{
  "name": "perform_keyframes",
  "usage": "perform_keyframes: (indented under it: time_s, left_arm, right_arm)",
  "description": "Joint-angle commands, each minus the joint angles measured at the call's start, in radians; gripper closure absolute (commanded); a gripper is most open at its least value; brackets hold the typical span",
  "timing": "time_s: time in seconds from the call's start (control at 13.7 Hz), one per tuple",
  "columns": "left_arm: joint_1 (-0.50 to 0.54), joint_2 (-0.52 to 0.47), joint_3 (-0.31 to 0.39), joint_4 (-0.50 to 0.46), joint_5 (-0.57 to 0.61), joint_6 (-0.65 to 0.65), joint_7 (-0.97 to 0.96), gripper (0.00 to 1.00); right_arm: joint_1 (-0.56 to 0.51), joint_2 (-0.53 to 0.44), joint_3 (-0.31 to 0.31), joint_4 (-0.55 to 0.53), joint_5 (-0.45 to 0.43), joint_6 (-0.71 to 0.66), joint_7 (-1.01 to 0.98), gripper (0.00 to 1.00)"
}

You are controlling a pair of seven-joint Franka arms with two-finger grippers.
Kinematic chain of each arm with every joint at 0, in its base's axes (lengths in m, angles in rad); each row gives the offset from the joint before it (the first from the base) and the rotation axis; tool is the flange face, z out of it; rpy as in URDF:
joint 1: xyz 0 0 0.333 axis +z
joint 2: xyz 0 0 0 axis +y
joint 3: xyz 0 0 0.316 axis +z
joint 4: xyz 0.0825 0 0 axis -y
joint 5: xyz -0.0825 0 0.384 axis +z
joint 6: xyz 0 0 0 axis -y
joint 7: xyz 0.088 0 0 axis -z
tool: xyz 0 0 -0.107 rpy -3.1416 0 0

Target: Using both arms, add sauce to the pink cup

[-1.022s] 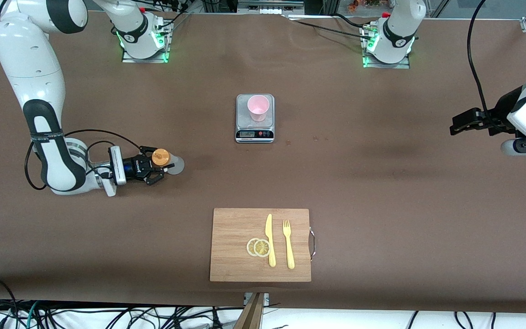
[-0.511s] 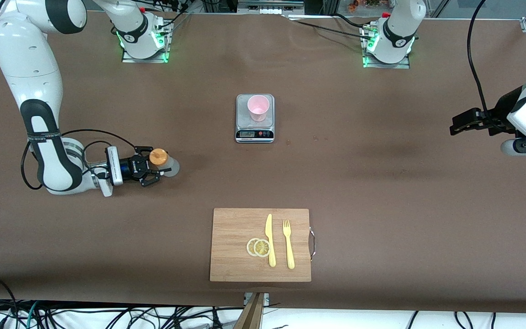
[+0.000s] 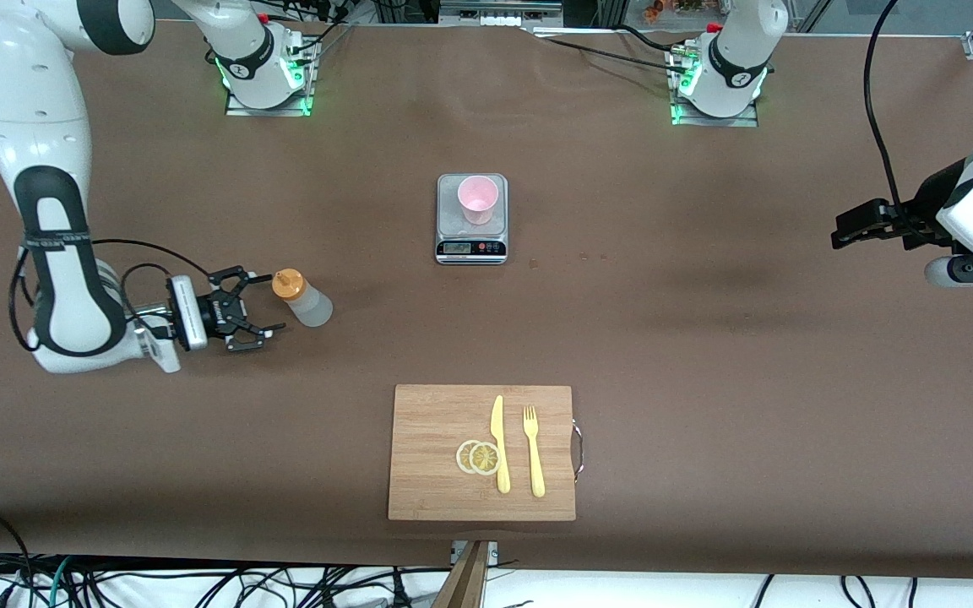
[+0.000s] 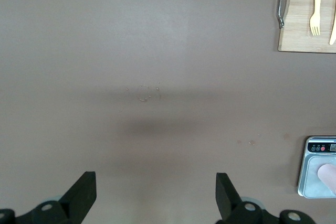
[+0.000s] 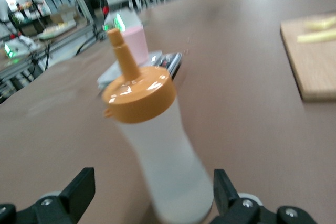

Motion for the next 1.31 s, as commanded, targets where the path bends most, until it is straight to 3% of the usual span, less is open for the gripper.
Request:
perform_keyframes:
  time_s: [0.0,0.51,0.95,1.09,1.24]
  left_arm:
    - [-0.013,0.009,-0.001,0.027,-0.006,-0.02,0.02,0.0]
    - [-0.036,0.03,-0.01,0.027,-0.004,-0.017,0.02,0.0]
    - [-0.107,0.055,-0.022,0.016,0.005,-0.003,-0.019,0.0]
    - [-0.102,0.055,-0.019,0.021,0.007,-0.003,-0.003,0.0]
    - [-0.076,0.055,-0.004,0.027,0.007,-0.003,0.023,0.0]
  right_arm:
    - [0.002,-0.158,-0.021,-0.023,-0.179,0.015,0.223,0.0]
    - [0.129,-0.429,-0.022,-0.052,-0.622,0.161,1.121,0.0]
    - [0.182,-0.587,-0.009,-0.078,-0.836,0.129,1.934,0.0]
    - [0.174,-0.63,0.008,-0.07,-0.859,0.078,2.076,0.0]
    - [0.154,-0.674,0.002,-0.064,-0.865,0.073,2.084,0.0]
